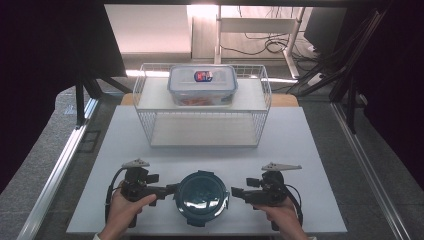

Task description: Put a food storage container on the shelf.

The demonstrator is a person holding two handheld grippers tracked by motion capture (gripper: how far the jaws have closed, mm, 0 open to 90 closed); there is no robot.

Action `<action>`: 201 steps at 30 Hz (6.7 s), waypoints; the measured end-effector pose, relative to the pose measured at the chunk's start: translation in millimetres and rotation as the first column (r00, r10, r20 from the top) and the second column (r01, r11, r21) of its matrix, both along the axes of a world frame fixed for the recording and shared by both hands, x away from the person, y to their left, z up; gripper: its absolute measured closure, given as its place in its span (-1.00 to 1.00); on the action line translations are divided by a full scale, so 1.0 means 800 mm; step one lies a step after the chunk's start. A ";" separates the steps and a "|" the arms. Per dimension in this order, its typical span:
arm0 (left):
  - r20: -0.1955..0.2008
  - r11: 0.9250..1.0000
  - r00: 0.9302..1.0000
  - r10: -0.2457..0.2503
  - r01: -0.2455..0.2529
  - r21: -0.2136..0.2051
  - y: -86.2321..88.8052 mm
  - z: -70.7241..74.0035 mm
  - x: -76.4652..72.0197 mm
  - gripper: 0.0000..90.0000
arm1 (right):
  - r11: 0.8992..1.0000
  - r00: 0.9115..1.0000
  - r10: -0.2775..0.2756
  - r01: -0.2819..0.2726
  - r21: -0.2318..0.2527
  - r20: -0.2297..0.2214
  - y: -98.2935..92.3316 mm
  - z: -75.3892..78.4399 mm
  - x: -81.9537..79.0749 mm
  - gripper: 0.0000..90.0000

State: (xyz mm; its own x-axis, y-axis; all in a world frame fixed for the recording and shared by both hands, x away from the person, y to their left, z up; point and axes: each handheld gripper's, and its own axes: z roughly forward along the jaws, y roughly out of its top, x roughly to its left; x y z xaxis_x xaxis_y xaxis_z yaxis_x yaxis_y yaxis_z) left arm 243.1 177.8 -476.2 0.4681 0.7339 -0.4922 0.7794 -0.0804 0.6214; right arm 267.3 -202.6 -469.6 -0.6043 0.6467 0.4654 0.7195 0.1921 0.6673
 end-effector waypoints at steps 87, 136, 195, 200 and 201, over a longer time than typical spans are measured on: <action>-0.106 0.973 0.989 -0.100 0.075 -0.216 -0.017 0.008 0.012 -0.02 | 0.978 0.989 -0.039 0.066 0.196 -0.141 0.044 -0.002 0.001 -0.09; 0.068 0.965 0.995 -0.073 0.088 -0.249 -0.006 0.162 0.085 -0.01 | 0.984 0.995 -0.018 0.001 0.178 0.095 0.057 0.174 0.087 -0.09; 0.152 0.971 0.988 -0.028 0.063 -0.231 0.012 0.282 0.173 -0.01 | 0.981 0.987 0.014 -0.045 0.190 0.158 0.078 0.301 0.193 -0.09; 0.135 0.965 0.990 -0.028 0.062 -0.254 0.013 0.285 0.193 -0.01 | 0.980 0.987 0.003 -0.034 0.195 0.159 0.078 0.308 0.210 -0.08; 0.131 0.964 0.991 -0.026 0.060 -0.259 0.013 0.285 0.197 -0.01 | 0.980 0.988 0.000 -0.031 0.196 0.158 0.078 0.309 0.212 -0.08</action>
State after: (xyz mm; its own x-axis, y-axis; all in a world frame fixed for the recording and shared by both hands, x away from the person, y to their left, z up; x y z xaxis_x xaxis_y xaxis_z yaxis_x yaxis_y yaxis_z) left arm 400.8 188.0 -248.0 0.5664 0.5647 -0.6002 0.6936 0.0667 0.7173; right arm 437.3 -140.6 -222.4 -0.6888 0.5414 0.4821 0.6015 0.0557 0.7969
